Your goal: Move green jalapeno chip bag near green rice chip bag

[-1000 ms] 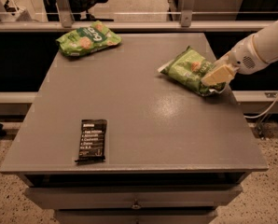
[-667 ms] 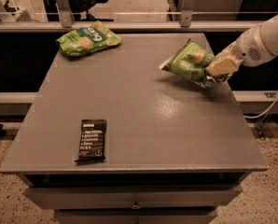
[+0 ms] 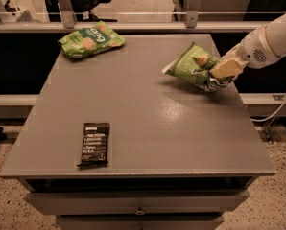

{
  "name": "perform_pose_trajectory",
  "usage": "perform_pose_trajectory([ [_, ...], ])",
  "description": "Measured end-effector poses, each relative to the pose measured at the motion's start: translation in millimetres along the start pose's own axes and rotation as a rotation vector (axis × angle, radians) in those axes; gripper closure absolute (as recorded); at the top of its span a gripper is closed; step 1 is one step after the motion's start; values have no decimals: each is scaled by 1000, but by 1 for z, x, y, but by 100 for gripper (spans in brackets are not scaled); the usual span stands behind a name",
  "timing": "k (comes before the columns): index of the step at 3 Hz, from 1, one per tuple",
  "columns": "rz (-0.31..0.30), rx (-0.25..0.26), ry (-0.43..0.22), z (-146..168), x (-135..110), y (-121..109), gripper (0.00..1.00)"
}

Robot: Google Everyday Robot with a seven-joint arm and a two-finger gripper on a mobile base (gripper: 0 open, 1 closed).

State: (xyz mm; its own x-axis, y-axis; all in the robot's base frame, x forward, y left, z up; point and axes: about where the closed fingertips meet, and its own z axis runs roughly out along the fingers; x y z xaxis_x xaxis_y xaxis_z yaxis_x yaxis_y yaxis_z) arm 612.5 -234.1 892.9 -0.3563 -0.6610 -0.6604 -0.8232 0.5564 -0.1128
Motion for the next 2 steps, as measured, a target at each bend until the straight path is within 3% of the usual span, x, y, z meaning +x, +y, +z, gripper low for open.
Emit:
perform_pose_trajectory([
  [1, -4, 2, -30, 7, -10, 1, 100],
  [2, 18, -6, -109, 44, -41, -4, 100],
])
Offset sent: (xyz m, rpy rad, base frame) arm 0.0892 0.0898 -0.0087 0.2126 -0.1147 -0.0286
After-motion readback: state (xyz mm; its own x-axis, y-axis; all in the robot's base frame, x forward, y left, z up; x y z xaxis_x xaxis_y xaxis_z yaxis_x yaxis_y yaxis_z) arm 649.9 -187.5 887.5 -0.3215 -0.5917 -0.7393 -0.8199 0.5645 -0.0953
